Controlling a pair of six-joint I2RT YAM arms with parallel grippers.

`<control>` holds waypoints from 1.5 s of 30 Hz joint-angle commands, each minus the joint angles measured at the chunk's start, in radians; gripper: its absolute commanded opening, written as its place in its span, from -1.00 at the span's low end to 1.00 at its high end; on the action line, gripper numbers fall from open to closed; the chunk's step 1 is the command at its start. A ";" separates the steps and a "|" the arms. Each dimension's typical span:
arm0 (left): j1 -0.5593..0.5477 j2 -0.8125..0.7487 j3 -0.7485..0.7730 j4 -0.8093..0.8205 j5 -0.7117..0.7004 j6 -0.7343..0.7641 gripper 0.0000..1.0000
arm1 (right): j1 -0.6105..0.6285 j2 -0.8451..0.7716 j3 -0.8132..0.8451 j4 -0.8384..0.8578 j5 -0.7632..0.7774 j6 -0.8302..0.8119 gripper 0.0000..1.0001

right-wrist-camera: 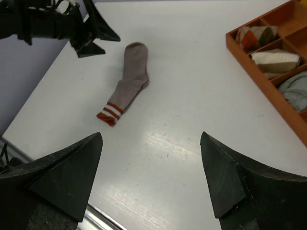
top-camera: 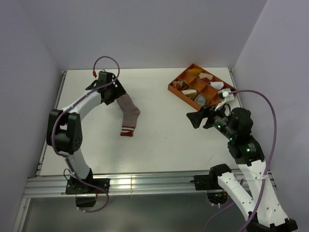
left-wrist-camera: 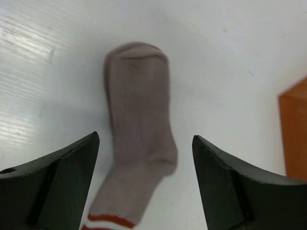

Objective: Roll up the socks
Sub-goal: Move the sock to the center of the board.

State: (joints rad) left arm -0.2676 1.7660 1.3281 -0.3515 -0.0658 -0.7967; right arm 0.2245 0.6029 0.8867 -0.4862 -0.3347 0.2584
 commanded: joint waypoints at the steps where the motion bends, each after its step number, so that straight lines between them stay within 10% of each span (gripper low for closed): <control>1: 0.016 0.058 0.065 0.051 -0.061 0.068 0.63 | 0.076 0.044 -0.026 0.069 0.009 0.021 0.75; 22: 0.015 0.305 0.121 0.178 0.001 0.229 0.08 | 0.398 0.278 -0.117 0.215 0.146 0.031 0.66; 38: -0.151 0.309 0.066 0.255 0.100 0.186 0.11 | 0.498 0.449 -0.095 0.284 0.184 -0.008 0.66; 45: -0.165 0.190 0.106 0.145 0.020 0.162 0.47 | 0.631 0.624 -0.008 0.308 0.281 -0.090 0.66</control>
State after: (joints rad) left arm -0.4446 2.0724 1.4139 -0.1406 0.0006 -0.6098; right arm 0.7979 1.1805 0.8066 -0.2382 -0.1207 0.2245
